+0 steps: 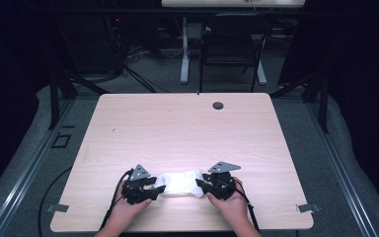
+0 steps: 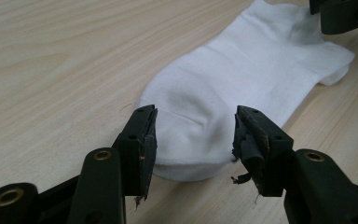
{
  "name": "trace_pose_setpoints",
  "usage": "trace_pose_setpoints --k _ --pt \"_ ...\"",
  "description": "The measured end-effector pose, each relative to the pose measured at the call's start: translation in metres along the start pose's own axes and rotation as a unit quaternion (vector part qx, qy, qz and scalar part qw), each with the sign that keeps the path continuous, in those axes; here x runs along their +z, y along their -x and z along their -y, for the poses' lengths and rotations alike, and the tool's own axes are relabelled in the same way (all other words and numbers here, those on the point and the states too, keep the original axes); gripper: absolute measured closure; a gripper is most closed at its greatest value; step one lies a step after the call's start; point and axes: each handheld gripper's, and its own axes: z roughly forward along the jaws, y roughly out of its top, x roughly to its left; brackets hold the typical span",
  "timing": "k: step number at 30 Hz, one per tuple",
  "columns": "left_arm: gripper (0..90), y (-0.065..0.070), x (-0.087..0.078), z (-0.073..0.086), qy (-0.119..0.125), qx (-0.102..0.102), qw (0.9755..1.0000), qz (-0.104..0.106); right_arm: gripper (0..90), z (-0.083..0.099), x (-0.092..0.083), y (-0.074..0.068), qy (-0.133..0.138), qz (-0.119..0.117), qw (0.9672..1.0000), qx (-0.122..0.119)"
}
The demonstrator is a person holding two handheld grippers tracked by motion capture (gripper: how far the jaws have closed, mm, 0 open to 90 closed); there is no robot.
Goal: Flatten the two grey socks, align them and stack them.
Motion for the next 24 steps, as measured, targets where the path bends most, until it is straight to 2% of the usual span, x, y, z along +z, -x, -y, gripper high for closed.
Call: trace_pose_setpoints --k 3,9,12,19,24 --pt "47.8 -0.003 -0.007 0.000 0.009 -0.004 0.9999 0.000 61.5 0.000 -0.007 -0.002 0.005 0.002 0.9998 -0.018" --pt "47.6 -0.008 -0.020 0.000 0.019 -0.011 0.9997 -0.005 59.7 -0.002 -0.019 -0.002 0.017 0.000 0.9994 -0.030" --pt "47.5 -0.010 -0.025 0.001 0.022 -0.009 0.9997 -0.009 58.4 -0.002 -0.026 0.001 0.021 -0.001 0.9995 -0.025" --pt "47.5 -0.014 -0.038 0.003 0.032 -0.025 0.9991 -0.007 57.0 0.001 -0.039 0.010 0.022 0.005 0.9996 -0.016" --pt "47.5 -0.014 -0.045 0.004 0.034 -0.024 0.9991 -0.006 57.2 0.004 -0.047 0.010 0.009 0.005 0.9996 -0.026"
